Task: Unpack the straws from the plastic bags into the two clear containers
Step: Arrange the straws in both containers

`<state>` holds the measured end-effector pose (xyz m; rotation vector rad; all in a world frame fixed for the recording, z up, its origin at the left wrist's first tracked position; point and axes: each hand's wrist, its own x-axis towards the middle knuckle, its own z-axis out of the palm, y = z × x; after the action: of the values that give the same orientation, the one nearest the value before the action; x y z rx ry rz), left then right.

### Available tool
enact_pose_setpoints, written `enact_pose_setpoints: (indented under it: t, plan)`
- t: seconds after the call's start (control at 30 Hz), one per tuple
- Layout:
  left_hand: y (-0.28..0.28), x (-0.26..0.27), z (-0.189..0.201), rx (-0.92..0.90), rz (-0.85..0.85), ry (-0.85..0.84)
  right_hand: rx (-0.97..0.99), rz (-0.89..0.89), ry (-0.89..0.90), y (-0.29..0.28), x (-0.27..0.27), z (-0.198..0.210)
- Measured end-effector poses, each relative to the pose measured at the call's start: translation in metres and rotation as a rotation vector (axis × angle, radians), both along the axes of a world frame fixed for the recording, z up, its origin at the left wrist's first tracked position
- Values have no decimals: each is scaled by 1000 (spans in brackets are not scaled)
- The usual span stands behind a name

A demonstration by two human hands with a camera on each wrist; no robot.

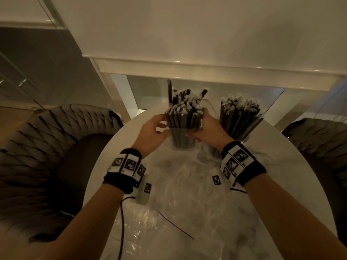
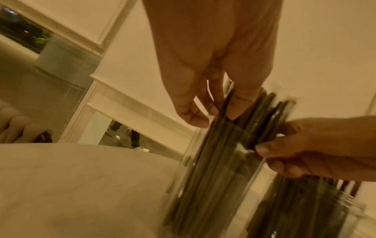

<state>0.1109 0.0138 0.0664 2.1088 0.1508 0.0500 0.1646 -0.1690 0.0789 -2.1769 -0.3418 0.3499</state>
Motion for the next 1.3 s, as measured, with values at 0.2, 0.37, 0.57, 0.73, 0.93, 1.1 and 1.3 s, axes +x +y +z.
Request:
enact_pose_setpoints:
  t: [0.2,0.37,0.57,0.73,0.93,1.1,1.3]
  plan:
    - [-9,-2,-3,45,116,-130,76,-110,-161,2,-1,9]
    - [-16,7,19,178,96,-177,22,-8,-250,8,6,34]
    - [-11,14,33,245,-40,-106,-138,98,-132,9,18,40]
    - [0,-4,21,-25,109,-93,-106,19,-243,-6,2,33]
    - [5,23,48,1,127,-314,78,-257,-175,10,34,59]
    - [1,53,63,141,79,-312,-141,31,-277,24,62,71]
    - [12,54,52,230,74,-282,-231,276,-472,31,70,93]
